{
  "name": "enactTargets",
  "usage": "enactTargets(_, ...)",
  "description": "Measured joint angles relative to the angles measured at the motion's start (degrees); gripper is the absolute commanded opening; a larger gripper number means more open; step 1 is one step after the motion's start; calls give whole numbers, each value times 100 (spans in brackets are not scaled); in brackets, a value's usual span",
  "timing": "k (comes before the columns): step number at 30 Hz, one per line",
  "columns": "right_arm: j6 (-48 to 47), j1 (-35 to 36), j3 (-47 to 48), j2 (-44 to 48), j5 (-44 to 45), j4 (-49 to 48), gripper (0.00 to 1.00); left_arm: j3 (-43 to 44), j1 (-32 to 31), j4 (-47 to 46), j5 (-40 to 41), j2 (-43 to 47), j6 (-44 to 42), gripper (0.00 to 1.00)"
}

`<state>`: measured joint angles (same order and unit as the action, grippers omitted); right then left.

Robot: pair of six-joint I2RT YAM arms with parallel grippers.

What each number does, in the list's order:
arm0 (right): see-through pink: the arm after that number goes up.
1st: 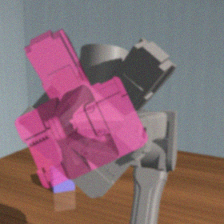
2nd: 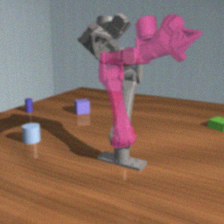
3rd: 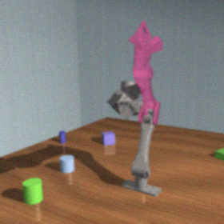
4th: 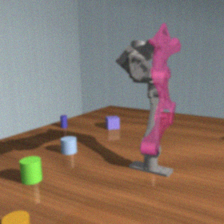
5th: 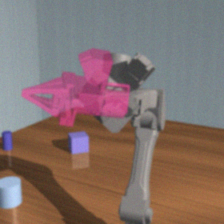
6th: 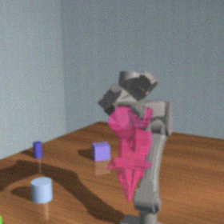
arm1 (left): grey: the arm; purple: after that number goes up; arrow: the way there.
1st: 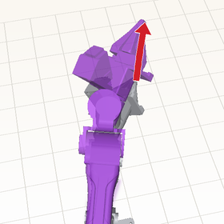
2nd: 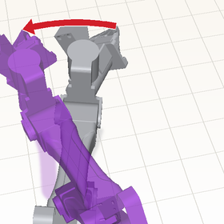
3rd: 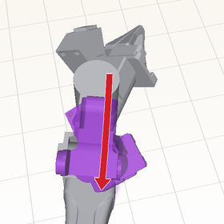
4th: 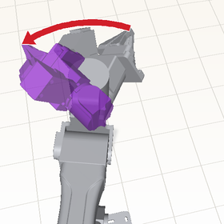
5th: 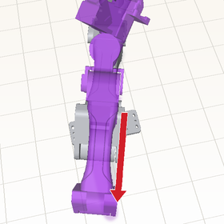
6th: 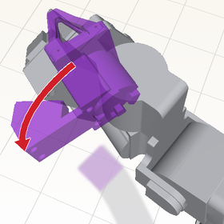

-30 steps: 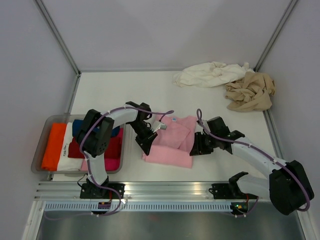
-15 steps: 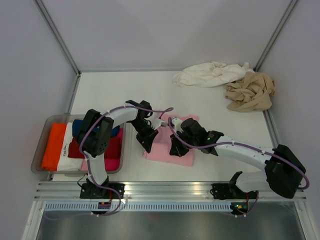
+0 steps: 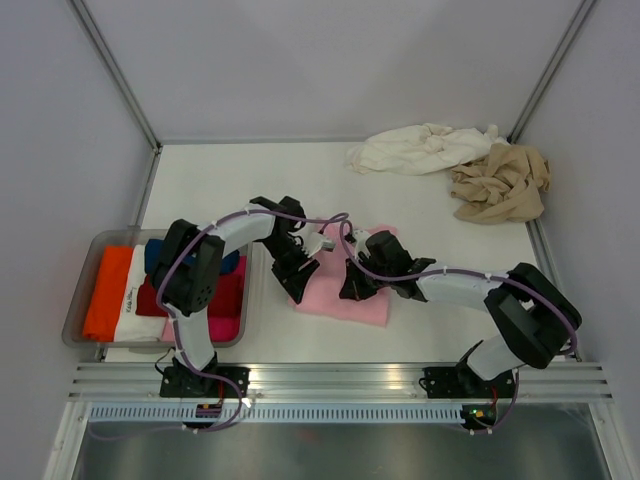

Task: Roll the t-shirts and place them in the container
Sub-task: Roll the tshirt

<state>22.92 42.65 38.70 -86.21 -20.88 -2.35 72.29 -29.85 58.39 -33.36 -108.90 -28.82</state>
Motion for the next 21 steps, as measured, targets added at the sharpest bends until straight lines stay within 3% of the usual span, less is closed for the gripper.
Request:
enactTargets(4, 105, -278, -52, -208, -170, -291, 0, -11, 4, -37, 136, 286, -439, 63)
enactTargets(12, 402, -476, -212, -496, -511, -811, 0, -595, -20, -1193, 299, 2120, -1202, 74)
enactTargets(16, 570, -704, -278, -516, -658, -1040, 0, -1585, -376, -2109, 470, 3016, -1744, 77)
enactTargets(21, 697, -743, -278, -575, -774, -1246, 0, -2999, -1163, -2935, 898, 3617, -2430, 86)
